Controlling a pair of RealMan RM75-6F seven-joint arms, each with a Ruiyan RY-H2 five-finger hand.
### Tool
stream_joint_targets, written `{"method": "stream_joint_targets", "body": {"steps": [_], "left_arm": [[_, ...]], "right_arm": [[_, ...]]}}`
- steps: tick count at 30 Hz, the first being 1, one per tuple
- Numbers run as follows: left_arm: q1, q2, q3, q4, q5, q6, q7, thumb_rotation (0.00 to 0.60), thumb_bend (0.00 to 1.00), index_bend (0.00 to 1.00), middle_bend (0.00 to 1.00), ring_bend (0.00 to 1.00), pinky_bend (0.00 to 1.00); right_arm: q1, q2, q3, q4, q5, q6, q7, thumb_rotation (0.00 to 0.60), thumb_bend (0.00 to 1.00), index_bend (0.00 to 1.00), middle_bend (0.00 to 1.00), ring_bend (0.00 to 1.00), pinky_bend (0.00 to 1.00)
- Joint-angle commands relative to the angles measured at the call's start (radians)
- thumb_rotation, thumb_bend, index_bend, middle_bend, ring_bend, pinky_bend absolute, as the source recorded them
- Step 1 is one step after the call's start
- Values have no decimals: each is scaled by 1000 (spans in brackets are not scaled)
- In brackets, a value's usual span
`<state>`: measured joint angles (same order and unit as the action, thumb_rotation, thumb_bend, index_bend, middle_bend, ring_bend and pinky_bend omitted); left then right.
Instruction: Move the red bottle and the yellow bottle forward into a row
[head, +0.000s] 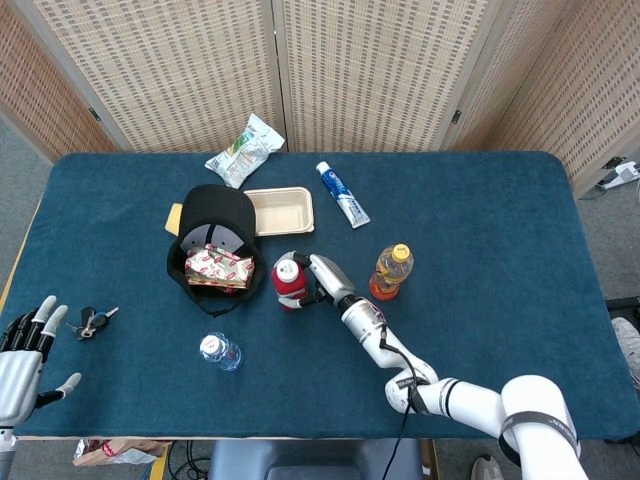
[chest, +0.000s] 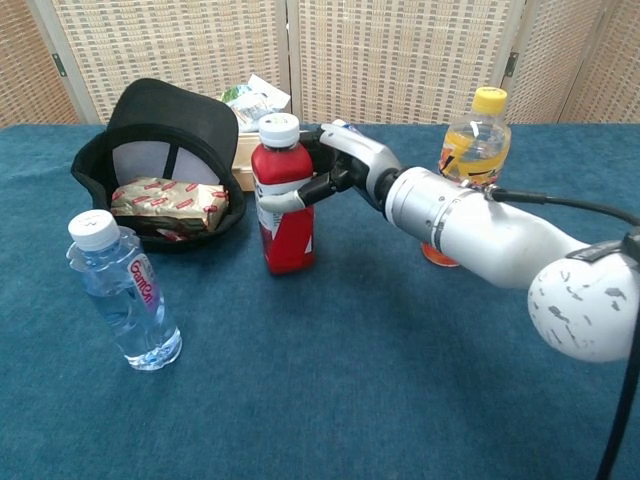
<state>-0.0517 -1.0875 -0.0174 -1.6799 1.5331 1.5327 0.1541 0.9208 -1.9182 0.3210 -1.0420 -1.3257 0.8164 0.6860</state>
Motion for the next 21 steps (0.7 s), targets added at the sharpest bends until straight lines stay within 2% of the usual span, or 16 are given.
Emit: {"method": "stream_joint_targets", "body": {"steps": [1, 5, 10, 15, 21], "left_arm": [[0, 0, -1, -1, 1, 1, 0, 600, 140, 0, 0, 0, 59], [-2, 0, -1, -4, 6, 0, 2, 600, 139, 0, 0, 0, 59], [-4, 1, -2, -12, 11, 2, 9, 600, 139, 0, 0, 0, 59], [-4, 0, 1, -19, 19, 2, 17, 600, 140, 0, 0, 0, 59], [1, 1, 1, -23, 20, 11, 21, 600, 139, 0, 0, 0, 59]], "right_arm": [[-32, 64, -37, -97, -51, 30, 37, 600, 332, 571, 489, 377, 433], [-59, 144, -82, -210, -102, 46, 51, 600, 332, 571, 489, 378, 436], [-99, 222, -173, -322, -175, 70, 63, 600, 332, 571, 489, 377, 436], [-119, 232, -223, -343, -216, 97, 78, 600, 331, 571, 489, 378, 436], [-120, 212, -248, -324, -242, 113, 96, 600, 332, 571, 489, 378, 436]]}}
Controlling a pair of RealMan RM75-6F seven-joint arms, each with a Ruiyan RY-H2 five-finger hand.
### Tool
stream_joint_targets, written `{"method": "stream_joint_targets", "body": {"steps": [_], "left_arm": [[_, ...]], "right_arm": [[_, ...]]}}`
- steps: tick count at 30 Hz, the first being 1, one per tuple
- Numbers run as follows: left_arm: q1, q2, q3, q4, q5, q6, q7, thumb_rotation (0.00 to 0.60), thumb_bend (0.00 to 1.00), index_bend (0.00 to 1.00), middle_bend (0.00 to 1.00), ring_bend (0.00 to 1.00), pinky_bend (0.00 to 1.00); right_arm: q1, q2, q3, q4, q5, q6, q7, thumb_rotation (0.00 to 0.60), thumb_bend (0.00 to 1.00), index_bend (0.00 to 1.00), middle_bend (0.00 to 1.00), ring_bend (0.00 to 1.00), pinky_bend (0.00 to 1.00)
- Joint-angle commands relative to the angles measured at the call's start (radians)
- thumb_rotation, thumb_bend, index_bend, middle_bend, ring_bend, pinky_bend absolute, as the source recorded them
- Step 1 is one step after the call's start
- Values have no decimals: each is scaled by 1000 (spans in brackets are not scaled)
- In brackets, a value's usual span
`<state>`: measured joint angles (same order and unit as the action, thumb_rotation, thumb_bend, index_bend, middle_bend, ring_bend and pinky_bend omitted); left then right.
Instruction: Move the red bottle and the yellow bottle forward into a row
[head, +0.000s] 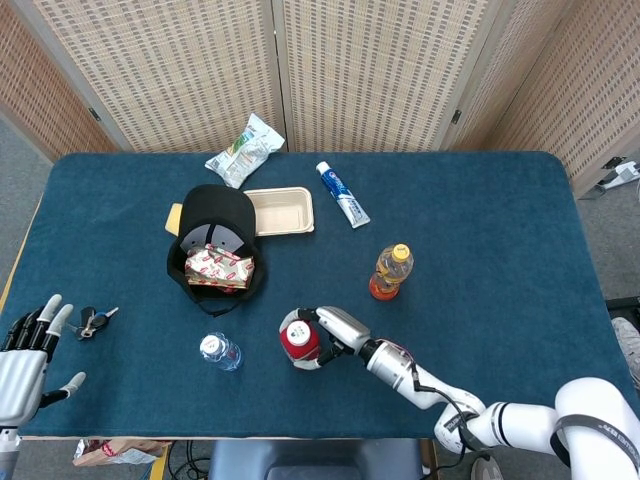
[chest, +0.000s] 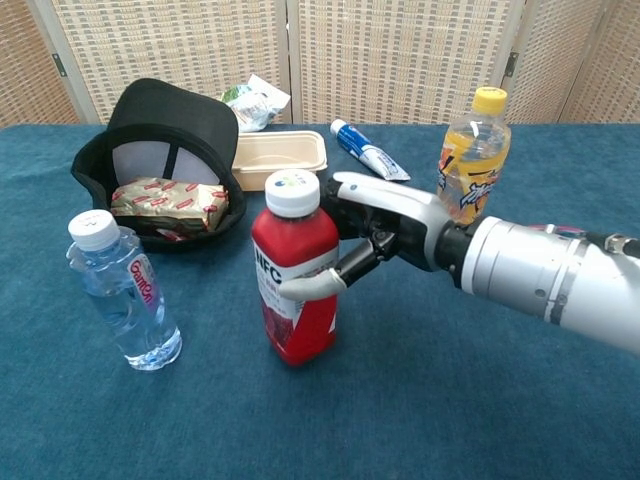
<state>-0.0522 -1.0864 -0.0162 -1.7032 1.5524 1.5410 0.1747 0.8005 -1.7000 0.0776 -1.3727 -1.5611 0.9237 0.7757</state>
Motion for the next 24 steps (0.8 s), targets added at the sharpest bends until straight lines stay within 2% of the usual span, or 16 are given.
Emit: {"method": "stream_joint_targets", "body": {"steps": [1, 12, 18, 24], "left_arm": [[3, 0, 0, 0, 0, 3, 0, 600, 139, 0, 0, 0, 59], [5, -3, 2, 13, -5, -1, -12, 600, 140, 0, 0, 0, 59], [2, -5, 0, 16, -9, -8, -15, 600, 139, 0, 0, 0, 59], [-2, -11, -1, 22, -9, -15, -19, 600, 139, 0, 0, 0, 59]], "right_arm": [[2, -9, -7, 9, -9, 6, 9, 600, 332, 571, 487, 378, 436], [16, -44, -14, 29, -19, 11, 7, 600, 324, 566, 403, 357, 431], [27, -53, -17, 48, -29, 12, 24, 600, 286, 464, 340, 257, 313], [40, -58, -12, 65, -31, 13, 25, 600, 255, 425, 309, 226, 280]]}}
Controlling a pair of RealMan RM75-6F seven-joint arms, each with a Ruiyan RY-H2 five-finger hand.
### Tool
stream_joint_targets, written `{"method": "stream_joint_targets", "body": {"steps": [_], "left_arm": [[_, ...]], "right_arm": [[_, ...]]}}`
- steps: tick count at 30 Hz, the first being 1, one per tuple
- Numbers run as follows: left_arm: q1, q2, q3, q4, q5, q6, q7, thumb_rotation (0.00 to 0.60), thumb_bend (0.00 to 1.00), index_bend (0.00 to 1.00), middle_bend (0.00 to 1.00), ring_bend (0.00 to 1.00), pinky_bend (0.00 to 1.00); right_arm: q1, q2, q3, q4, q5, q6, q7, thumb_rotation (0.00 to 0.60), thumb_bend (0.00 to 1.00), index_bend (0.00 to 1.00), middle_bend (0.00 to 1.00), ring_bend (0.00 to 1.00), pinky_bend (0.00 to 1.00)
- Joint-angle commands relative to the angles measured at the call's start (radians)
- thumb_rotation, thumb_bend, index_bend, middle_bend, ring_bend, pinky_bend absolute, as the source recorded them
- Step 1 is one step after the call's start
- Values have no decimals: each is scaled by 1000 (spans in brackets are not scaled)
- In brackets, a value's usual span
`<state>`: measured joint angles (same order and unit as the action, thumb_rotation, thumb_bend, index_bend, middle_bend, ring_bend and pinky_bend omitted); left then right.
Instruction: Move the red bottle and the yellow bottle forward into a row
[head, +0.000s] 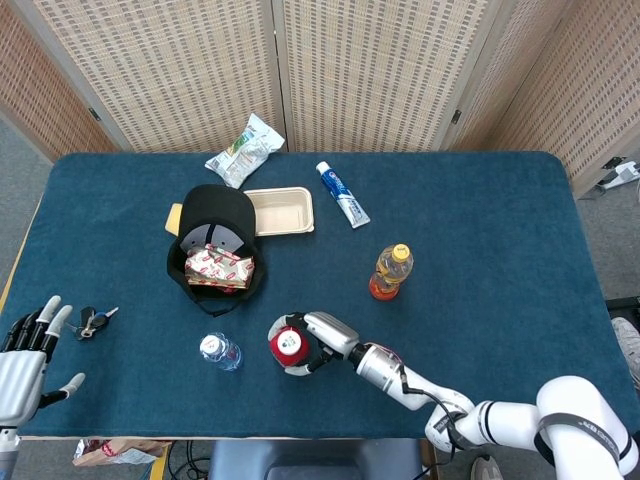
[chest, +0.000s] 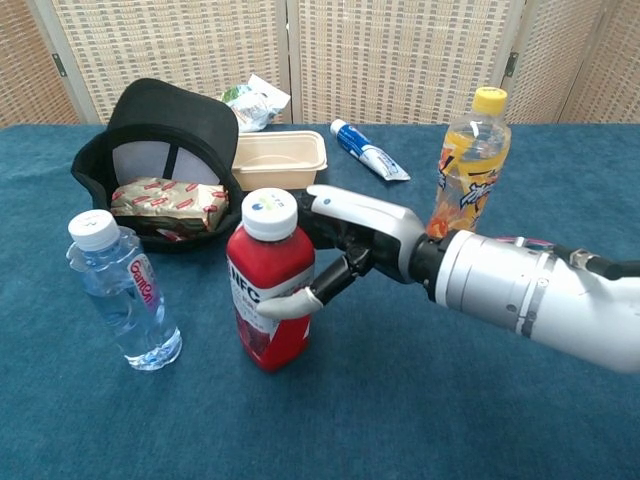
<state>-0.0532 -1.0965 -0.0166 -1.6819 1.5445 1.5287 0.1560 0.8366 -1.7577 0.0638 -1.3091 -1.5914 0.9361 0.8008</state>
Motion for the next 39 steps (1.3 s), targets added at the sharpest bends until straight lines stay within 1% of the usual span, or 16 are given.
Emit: {"method": "stream_joint_targets", "body": {"steps": [1, 8, 10, 16, 19, 22, 26, 29, 34, 36, 39], "left_arm": [[-2, -1, 0, 2, -1, -5, 0, 600, 139, 0, 0, 0, 59], [-4, -2, -1, 3, 2, -3, 0, 600, 139, 0, 0, 0, 59], [-2, -2, -1, 4, 1, -1, 3, 600, 139, 0, 0, 0, 58], [-1, -2, 0, 3, 0, -2, 3, 600, 139, 0, 0, 0, 56], [-2, -2, 1, 1, 0, -3, 5, 600, 139, 0, 0, 0, 56], [-3, -2, 0, -1, 1, -4, 8, 600, 139, 0, 0, 0, 56], [-1, -1, 0, -1, 1, 0, 7, 600, 140, 0, 0, 0, 56], [-2, 1, -1, -1, 3, 1, 7, 600, 139, 0, 0, 0, 56], [-2, 1, -1, -3, 5, 2, 1, 600, 139, 0, 0, 0, 56], [-2, -1, 0, -1, 7, 2, -1, 600, 139, 0, 0, 0, 56], [-5, -2, 0, 2, 9, -2, -5, 600, 139, 0, 0, 0, 56]], "right_arm": [[6, 0, 4, -2, 1, 0, 6, 600, 241, 418, 304, 223, 276], [10, 0, -2, -5, 3, -3, 5, 600, 225, 388, 283, 200, 262], [11, 1, -4, -3, 3, -2, -3, 600, 221, 360, 272, 188, 248], [15, 7, -9, -9, 7, -11, 1, 600, 203, 202, 199, 134, 205], [16, 16, -8, -28, 14, -17, 10, 600, 203, 79, 156, 103, 188], [18, 28, -9, -40, 14, -20, 4, 600, 201, 11, 110, 73, 183], [11, 53, -2, -66, 18, -3, -10, 600, 193, 0, 23, 11, 120], [4, 86, 2, -93, 12, 19, -40, 600, 191, 0, 0, 0, 88], [-25, 161, 11, -151, 25, 60, -121, 600, 190, 0, 5, 0, 87], [-47, 196, 18, -181, 41, 87, -168, 600, 191, 0, 28, 0, 86], [-79, 247, 20, -225, 46, 131, -222, 600, 194, 0, 95, 0, 86]]}}
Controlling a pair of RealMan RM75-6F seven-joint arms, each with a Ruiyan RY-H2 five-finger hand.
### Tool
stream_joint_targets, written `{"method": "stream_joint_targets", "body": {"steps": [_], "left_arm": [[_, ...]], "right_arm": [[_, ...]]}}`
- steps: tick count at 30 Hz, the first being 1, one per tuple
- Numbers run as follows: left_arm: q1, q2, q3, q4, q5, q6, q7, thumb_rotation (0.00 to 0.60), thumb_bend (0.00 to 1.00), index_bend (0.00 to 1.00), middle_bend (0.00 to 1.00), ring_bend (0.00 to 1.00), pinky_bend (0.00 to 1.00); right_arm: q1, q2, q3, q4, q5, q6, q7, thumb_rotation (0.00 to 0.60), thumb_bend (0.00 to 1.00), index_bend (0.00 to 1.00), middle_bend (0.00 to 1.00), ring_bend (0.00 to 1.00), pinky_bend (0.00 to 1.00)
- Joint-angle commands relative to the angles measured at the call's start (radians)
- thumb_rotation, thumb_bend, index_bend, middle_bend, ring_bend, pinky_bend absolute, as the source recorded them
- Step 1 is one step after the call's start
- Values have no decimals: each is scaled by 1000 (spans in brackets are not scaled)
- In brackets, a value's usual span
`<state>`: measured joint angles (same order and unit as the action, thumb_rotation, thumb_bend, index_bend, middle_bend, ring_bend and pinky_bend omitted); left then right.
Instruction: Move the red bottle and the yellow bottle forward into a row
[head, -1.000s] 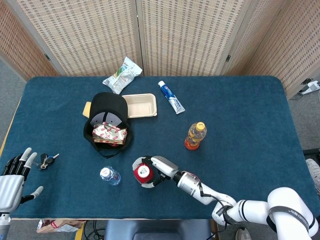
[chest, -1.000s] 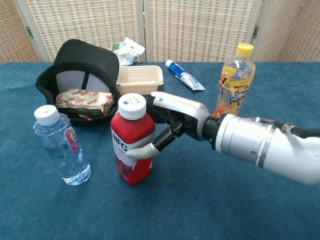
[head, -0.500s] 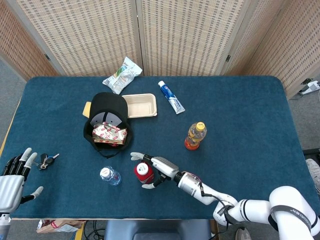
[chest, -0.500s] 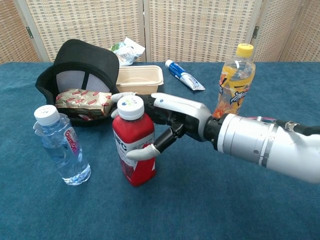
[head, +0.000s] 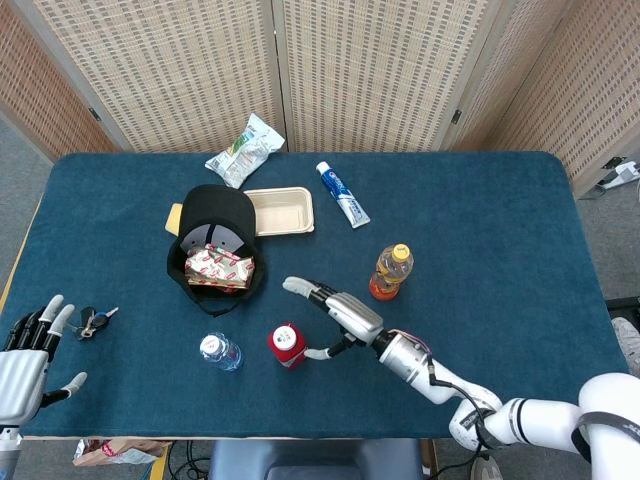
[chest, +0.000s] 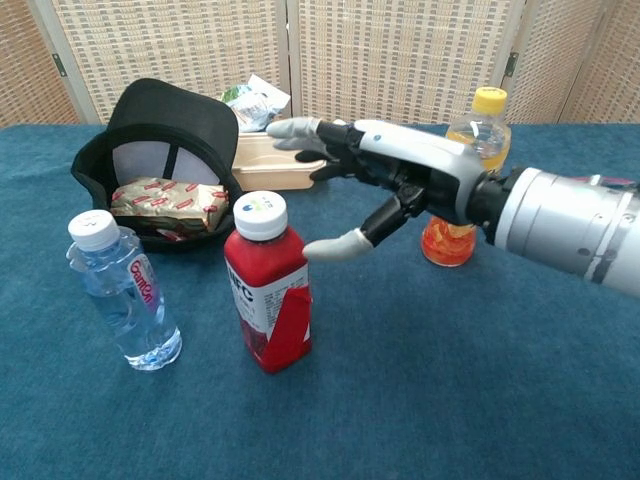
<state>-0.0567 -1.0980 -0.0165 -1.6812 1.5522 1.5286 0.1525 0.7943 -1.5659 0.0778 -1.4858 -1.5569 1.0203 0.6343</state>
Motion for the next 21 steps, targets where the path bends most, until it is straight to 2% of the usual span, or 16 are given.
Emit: {"method": "stream_joint_targets", "body": {"steps": [1, 5, 12, 16, 21], "left_arm": [[-2, -1, 0, 1, 3, -2, -2, 600, 139, 0, 0, 0, 56], [-8, -5, 0, 0, 10, -5, -5, 600, 139, 0, 0, 0, 56], [-15, -8, -3, -5, 16, -7, -2, 600, 139, 0, 0, 0, 56], [-17, -11, -1, -8, 20, -10, 0, 600, 139, 0, 0, 0, 56], [-15, -8, -2, -11, 21, -3, 2, 600, 139, 0, 0, 0, 56]], "right_arm": [[-46, 71, 5, -59, 9, 60, -71, 600, 199, 0, 119, 0, 86], [-82, 138, -3, -101, -9, 111, -137, 600, 227, 0, 167, 25, 86], [-136, 217, -12, -159, -50, 198, -195, 600, 220, 0, 169, 27, 86], [-168, 249, 2, -178, -40, 246, -245, 600, 157, 0, 150, 27, 86], [-202, 284, 32, -199, 38, 257, -278, 600, 66, 0, 117, 25, 86]]}}
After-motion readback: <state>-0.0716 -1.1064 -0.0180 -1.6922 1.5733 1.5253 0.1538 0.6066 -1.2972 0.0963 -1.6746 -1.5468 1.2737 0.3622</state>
